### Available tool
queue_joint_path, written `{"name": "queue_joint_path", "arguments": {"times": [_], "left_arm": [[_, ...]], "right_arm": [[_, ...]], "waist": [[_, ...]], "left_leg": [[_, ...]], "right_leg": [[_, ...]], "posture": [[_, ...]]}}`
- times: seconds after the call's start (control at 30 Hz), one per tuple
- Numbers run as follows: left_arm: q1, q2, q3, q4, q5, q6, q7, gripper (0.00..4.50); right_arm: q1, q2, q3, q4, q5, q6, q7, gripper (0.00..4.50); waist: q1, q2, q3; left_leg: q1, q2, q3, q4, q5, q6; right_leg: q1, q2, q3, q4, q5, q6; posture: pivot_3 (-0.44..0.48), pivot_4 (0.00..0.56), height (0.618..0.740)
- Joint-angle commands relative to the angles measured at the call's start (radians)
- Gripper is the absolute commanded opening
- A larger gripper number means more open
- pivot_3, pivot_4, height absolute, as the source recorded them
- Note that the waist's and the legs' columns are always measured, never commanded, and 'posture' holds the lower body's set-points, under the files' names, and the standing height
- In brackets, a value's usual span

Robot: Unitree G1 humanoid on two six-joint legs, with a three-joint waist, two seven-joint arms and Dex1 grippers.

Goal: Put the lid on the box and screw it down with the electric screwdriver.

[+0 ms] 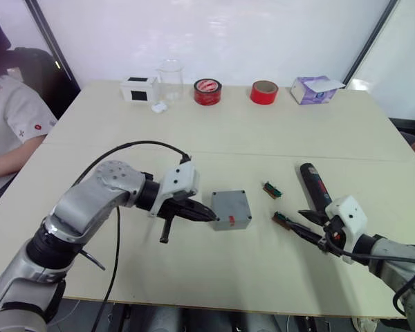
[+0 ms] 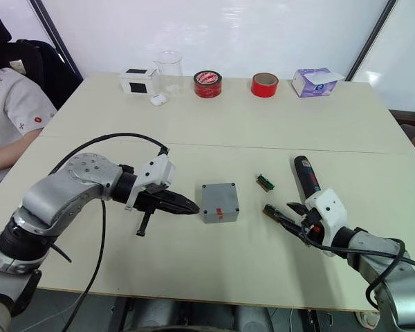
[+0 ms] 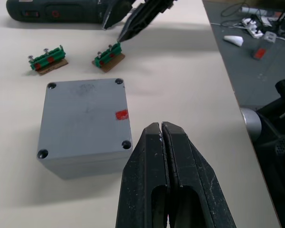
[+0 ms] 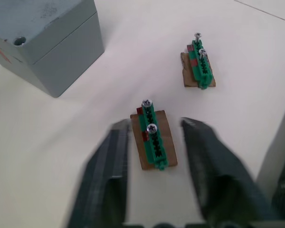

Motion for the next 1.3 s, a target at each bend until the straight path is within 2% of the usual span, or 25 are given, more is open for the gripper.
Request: {"name": "queue_joint_path", "arguments": {"times": [0.03, 0.73, 0.87, 1.13, 1.3], "left_arm": [[-0.001, 0.003, 0.005, -0.025, 0.002, -0.008, 0.008, 0.0], [0.01, 0.011, 0.009, -0.032, 0.004, -0.003, 0.031, 0.0], [0.008, 0.008, 0.007, -0.033, 0.005, -0.001, 0.037, 0.0], [0.012, 0.01, 0.009, -0.021, 0.009, -0.01, 0.039, 0.0], [0.023, 0.003, 0.04, 0.009, -0.007, -0.003, 0.047, 0.0]], "right_arm": [[-0.032, -0.019, 0.008, 0.006, -0.002, -0.014, 0.002, 1.24], [-0.026, -0.033, 0.053, 0.022, -0.024, -0.032, -0.005, 1.24], [-0.017, -0.035, 0.053, 0.032, -0.032, -0.051, -0.001, 0.07], [-0.027, -0.027, 0.052, 0.042, -0.03, -0.054, -0.009, 0.07], [-0.037, -0.007, -0.004, -0.009, 0.035, -0.002, -0.036, 0.07]], "waist": [[0.0, 0.0, 0.0], [0.001, 0.0, 0.0], [0.001, 0.0, 0.0], [0.001, 0.0, 0.0], [0.001, 0.0, 0.001]], "left_leg": [[0.0, 0.0, 0.0, 0.0, 0.0, 0.0], [0.0, 0.0, 0.0, 0.0, 0.0, 0.0], [0.0, 0.0, 0.0, 0.0, 0.0, 0.0], [0.0, 0.0, 0.0, 0.0, 0.0, 0.0], [0.0, 0.0, 0.0, 0.0, 0.0, 0.0]], "right_leg": [[0.0, 0.0, 0.0, 0.0, 0.0, 0.0], [0.0, 0.0, 0.0, 0.0, 0.0, 0.0], [0.0, 0.0, 0.0, 0.0, 0.0, 0.0], [0.0, 0.0, 0.0, 0.0, 0.0, 0.0], [0.0, 0.0, 0.0, 0.0, 0.0, 0.0]], "posture": [[0.0, 0.15, 0.74], [0.0, 0.15, 0.74], [0.0, 0.15, 0.74], [0.0, 0.15, 0.74], [0.0, 0.15, 0.74]]}}
